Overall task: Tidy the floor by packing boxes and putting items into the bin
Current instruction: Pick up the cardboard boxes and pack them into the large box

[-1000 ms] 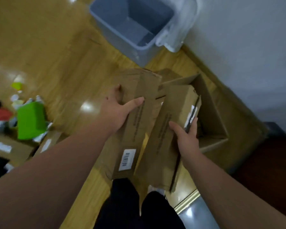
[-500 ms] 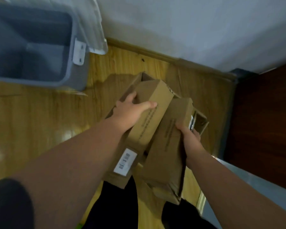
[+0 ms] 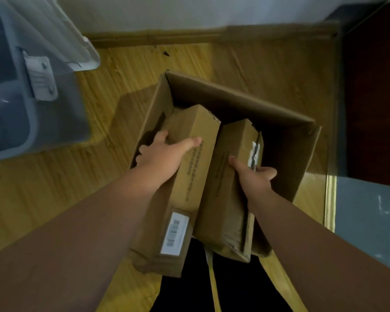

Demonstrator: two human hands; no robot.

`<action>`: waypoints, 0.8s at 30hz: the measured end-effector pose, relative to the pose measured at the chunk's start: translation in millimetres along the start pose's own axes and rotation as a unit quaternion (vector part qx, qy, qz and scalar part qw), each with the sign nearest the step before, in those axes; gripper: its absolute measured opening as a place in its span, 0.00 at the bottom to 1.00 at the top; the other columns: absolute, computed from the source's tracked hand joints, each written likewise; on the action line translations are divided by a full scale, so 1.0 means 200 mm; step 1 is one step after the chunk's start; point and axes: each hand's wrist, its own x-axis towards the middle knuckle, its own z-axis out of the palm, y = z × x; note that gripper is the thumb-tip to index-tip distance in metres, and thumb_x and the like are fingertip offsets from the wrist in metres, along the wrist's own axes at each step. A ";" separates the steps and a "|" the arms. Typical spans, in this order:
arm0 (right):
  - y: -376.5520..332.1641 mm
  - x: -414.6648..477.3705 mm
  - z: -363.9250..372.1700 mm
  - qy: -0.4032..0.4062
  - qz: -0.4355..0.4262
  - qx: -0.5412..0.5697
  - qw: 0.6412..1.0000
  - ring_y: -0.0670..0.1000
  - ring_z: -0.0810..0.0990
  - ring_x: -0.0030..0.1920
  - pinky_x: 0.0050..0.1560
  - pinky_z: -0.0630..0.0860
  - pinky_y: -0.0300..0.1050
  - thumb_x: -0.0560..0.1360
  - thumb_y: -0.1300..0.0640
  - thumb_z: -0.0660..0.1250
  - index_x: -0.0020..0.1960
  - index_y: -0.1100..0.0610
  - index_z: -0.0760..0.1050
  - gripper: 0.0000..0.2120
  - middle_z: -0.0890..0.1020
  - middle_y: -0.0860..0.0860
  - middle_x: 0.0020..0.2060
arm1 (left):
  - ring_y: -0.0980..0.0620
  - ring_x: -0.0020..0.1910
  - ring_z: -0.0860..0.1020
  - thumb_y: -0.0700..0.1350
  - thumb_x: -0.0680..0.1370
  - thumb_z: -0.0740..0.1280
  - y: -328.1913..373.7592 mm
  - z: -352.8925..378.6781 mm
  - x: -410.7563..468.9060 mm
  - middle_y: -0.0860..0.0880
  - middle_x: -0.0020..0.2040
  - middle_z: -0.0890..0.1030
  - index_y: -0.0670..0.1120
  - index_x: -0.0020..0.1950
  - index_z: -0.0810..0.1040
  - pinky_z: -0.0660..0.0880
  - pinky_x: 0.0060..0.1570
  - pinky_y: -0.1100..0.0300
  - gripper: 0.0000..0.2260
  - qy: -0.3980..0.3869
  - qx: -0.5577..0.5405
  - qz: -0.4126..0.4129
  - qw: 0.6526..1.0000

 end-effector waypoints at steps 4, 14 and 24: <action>-0.07 0.11 0.14 0.012 0.022 0.010 1.000 0.64 0.72 0.61 0.59 0.73 0.64 0.60 0.36 0.78 0.72 0.47 0.52 0.51 0.69 0.58 0.66 | 0.42 0.63 0.71 0.81 0.52 0.64 0.01 -0.06 0.02 0.49 0.70 0.67 0.65 0.74 0.57 0.71 0.60 0.42 0.53 -0.003 0.015 0.021 1.000; -0.14 0.25 0.37 0.080 0.009 -0.084 0.993 0.64 0.68 0.65 0.58 0.75 0.64 0.56 0.32 0.76 0.73 0.47 0.51 0.55 0.63 0.58 0.68 | 0.38 0.69 0.62 0.78 0.58 0.64 0.21 -0.09 0.07 0.46 0.72 0.60 0.64 0.75 0.53 0.67 0.62 0.38 0.50 0.065 0.103 0.015 0.992; -0.06 0.39 0.64 0.144 -0.079 -0.191 0.968 0.66 0.64 0.66 0.62 0.70 0.65 0.67 0.43 0.72 0.65 0.53 0.58 0.35 0.59 0.60 0.67 | 0.38 0.69 0.60 0.80 0.57 0.59 0.25 -0.12 0.09 0.43 0.70 0.61 0.63 0.74 0.52 0.60 0.62 0.37 0.49 0.182 0.218 0.090 0.955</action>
